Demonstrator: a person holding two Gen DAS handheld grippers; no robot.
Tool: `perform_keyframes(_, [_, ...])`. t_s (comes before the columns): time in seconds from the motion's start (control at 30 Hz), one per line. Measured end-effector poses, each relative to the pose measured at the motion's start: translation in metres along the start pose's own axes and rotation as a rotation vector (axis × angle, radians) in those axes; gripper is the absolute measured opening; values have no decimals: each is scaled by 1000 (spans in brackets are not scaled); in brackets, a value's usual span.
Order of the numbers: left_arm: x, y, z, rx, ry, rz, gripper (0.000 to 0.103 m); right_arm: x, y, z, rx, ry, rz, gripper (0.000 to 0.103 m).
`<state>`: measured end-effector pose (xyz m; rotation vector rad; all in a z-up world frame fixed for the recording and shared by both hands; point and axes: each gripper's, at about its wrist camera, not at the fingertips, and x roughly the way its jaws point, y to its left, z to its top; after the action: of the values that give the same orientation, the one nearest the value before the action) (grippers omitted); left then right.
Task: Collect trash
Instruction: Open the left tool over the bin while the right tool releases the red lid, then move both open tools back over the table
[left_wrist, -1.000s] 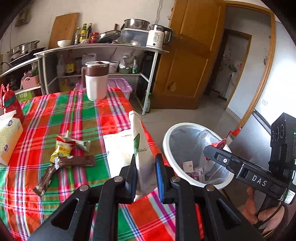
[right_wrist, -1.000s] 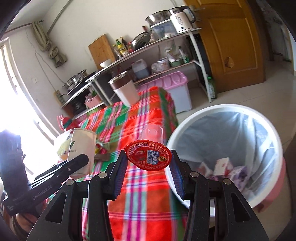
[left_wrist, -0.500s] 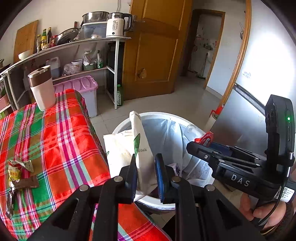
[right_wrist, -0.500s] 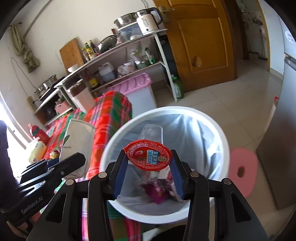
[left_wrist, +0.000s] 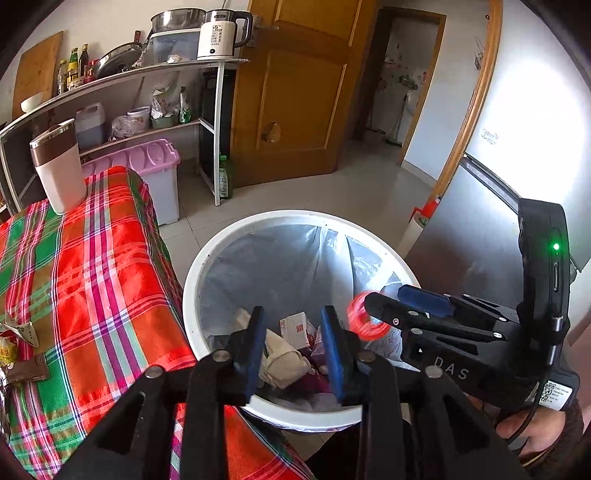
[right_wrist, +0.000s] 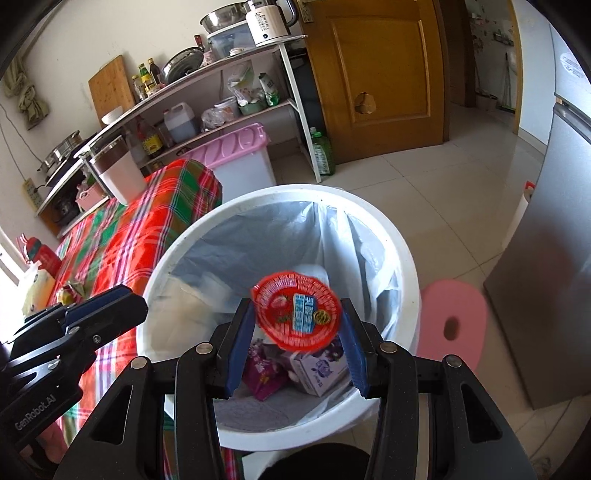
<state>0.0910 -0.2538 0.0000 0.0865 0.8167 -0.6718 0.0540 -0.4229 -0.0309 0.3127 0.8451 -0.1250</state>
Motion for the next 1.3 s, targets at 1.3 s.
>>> perform_keyframes(1.3, [-131, 166, -70, -268, -140, 289, 64, -1, 158, -10, -206, -38, 239, 61])
